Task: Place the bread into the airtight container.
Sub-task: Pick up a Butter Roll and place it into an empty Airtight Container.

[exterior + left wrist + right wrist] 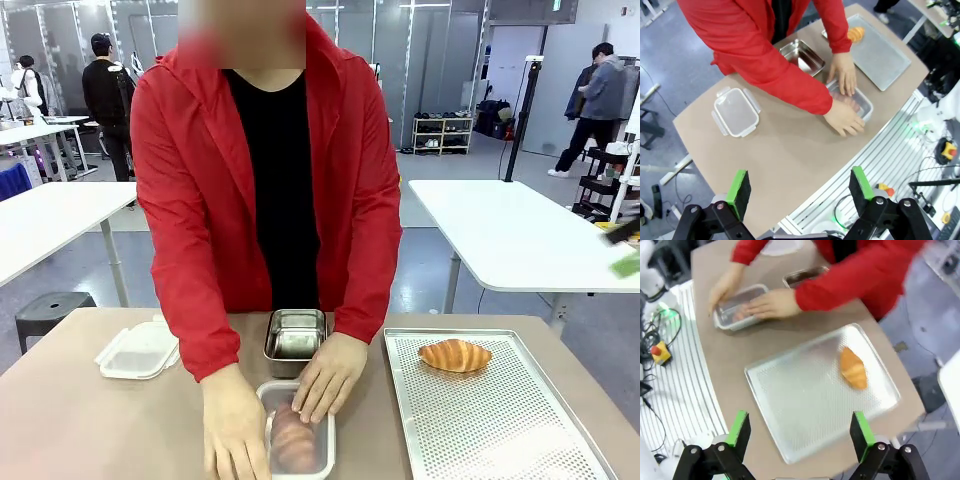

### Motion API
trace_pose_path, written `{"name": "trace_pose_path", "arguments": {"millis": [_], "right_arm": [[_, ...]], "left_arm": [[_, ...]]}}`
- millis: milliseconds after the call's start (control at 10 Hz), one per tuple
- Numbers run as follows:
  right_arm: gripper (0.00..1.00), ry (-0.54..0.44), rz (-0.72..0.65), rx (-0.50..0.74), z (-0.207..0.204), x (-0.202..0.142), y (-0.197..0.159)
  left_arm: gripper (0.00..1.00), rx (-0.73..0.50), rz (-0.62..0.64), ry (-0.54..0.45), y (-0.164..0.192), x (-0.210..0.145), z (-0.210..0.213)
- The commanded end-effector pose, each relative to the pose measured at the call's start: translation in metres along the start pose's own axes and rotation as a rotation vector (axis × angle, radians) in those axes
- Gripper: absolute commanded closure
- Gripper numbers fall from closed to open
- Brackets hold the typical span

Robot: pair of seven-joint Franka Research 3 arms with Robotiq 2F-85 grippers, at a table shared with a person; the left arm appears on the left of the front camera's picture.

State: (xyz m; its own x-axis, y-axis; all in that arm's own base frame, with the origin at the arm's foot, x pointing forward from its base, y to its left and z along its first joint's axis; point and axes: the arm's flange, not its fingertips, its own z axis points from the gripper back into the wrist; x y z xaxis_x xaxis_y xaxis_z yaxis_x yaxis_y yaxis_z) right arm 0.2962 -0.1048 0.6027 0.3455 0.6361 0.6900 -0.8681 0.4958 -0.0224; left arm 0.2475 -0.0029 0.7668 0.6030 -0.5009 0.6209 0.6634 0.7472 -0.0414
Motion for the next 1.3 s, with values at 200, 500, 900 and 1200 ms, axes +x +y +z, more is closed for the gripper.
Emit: {"name": "trace_pose_path", "arguments": {"millis": [200, 500, 900, 1200], "right_arm": [[0.00, -0.058, -0.066, -0.115, 0.107, -0.112, -0.011], [0.00, -0.089, -0.142, -0.098, 0.117, -0.147, -0.014], [0.00, -0.075, -0.123, -0.142, 0.126, -0.144, -0.005], [0.00, -0.075, -0.123, -0.142, 0.126, -0.144, -0.005]], "left_arm": [[0.00, -0.013, -0.012, -0.005, -0.001, 0.001, 0.001], [0.00, -0.013, -0.012, -0.005, -0.001, 0.001, 0.001], [0.00, -0.013, -0.012, -0.005, -0.001, 0.001, 0.001], [0.00, -0.013, -0.012, -0.005, -0.001, 0.001, 0.001]]}}
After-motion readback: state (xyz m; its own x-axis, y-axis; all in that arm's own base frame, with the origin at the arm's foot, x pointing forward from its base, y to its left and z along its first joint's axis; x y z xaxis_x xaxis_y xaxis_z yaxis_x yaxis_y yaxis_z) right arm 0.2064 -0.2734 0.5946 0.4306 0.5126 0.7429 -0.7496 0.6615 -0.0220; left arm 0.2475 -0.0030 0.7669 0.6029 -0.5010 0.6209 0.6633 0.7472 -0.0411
